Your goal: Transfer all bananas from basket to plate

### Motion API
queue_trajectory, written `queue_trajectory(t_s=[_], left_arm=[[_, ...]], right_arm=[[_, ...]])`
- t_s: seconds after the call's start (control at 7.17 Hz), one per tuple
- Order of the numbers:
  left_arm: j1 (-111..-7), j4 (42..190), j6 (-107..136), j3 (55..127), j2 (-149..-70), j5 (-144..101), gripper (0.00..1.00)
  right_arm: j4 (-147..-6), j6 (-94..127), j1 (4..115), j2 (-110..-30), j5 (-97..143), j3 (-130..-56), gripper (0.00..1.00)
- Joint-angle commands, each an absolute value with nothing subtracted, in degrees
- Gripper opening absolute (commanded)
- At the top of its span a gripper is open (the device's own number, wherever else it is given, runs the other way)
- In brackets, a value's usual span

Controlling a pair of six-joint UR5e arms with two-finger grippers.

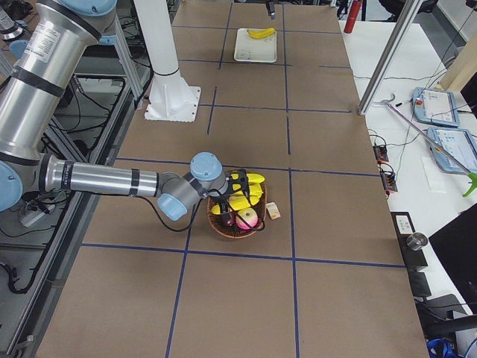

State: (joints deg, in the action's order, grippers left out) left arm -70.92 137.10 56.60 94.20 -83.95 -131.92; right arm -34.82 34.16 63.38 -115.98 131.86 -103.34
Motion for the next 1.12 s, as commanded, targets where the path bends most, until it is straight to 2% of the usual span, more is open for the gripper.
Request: queue_trajectory(t_s=[0.0, 0.42, 0.56, 0.7, 0.98], left_arm=[[-70.8, 137.1, 56.6, 94.4, -83.7, -131.9, 1.00], [-70.8, 137.1, 56.5, 94.4, -83.8, -131.9, 1.00], [-70.8, 137.0, 56.6, 94.2, -83.8, -131.8, 1.00], [-70.8, 137.0, 56.5, 94.2, -83.8, -131.9, 1.00], [-70.8, 137.0, 56.5, 94.2, -83.8, -131.9, 1.00]], right_arm=[[-28.8, 36.7, 63.2, -115.5, 133.0, -99.4, 0.99], [-29.5, 36.7, 62.1, -113.1, 133.0, -98.1, 0.94], [-29.4, 36.7, 61.1, -112.1, 133.0, -96.8, 0.83], [-29.4, 36.7, 60.6, -112.0, 133.0, -96.8, 0.77], [-29.3, 36.7, 60.3, -112.1, 134.0, -96.8, 0.47]])
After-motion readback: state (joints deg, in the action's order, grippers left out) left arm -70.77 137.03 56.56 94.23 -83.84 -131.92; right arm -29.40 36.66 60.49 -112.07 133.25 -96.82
